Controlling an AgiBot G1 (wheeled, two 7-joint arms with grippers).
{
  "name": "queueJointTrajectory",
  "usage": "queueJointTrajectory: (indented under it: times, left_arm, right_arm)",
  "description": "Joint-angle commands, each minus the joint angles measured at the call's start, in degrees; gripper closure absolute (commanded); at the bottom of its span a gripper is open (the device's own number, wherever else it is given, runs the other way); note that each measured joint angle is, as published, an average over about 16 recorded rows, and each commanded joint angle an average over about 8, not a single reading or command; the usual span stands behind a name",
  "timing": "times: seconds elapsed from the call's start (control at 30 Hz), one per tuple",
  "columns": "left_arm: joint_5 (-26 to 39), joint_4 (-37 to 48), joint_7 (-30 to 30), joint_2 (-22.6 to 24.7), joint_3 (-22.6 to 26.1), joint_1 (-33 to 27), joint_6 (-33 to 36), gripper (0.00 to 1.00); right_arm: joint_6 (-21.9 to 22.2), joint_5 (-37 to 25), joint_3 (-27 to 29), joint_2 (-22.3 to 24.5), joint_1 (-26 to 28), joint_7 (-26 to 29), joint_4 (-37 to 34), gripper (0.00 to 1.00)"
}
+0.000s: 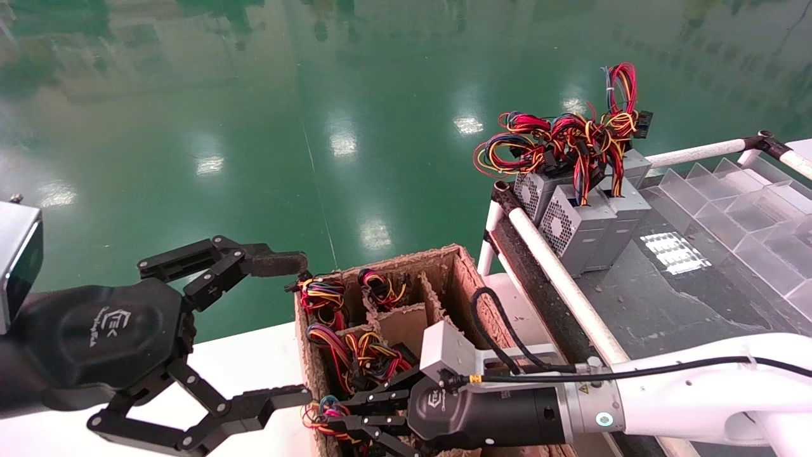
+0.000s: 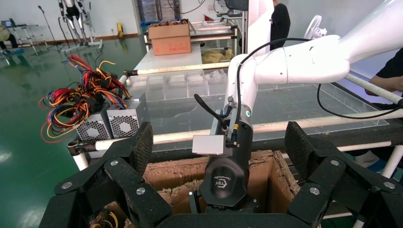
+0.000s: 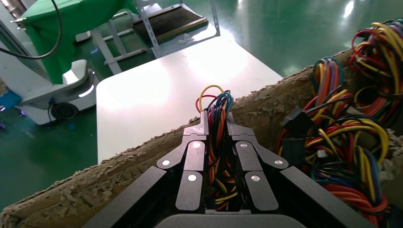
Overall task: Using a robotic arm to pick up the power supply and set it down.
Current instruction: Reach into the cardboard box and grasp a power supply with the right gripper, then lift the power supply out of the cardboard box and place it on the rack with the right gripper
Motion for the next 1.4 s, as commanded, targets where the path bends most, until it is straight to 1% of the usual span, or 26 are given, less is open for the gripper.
queueJointTrajectory:
  times: [0.03,0.3,0.53,0.67,0.83,1.07,1.27,1.4]
  left_arm:
    - [0.0,0.0,0.0,0.0,0.0,0.0,0.0,0.0]
    - [0.0,0.0,0.0,0.0,0.0,0.0,0.0,0.0]
    - [0.0,0.0,0.0,0.0,0.01,0.0,0.0,0.0]
    - [0.0,0.0,0.0,0.0,0.01,0.0,0.0,0.0]
    - [-0.01,0.0,0.0,0.0,0.01,0.0,0.0,0.0]
    - [-0.01,0.0,0.01,0.0,0.01,0.0,0.0,0.0]
    - [-0.01,0.0,0.01,0.0,0.01,0.0,-0.01,0.0]
    - [-0.01,0.0,0.01,-0.01,0.01,0.0,-0.01,0.0]
  right_arm:
    - [0.01,0.31,0.23,0.03,-0.15,-0.47,-0.32,1.0]
    - [-1.86,4.19,2.65,2.38,-1.03,-1.6,1.57,1.0]
    - [-4.38,10.89,6.6,6.49,-2.1,-0.72,5.48,1.0]
    - [-4.99,14.88,9.17,9.02,-2.47,0.19,7.47,1.0]
    - [-4.83,19.42,12.73,12.86,-2.69,0.98,10.16,1.0]
    - [-3.66,24.19,17.63,18.38,-2.99,0.82,13.03,1.0]
    - [-2.74,27.43,21.84,23.18,-3.0,-0.36,13.1,1.0]
    - [-1.92,28.42,24.52,26.85,-2.81,-1.87,11.66,1.0]
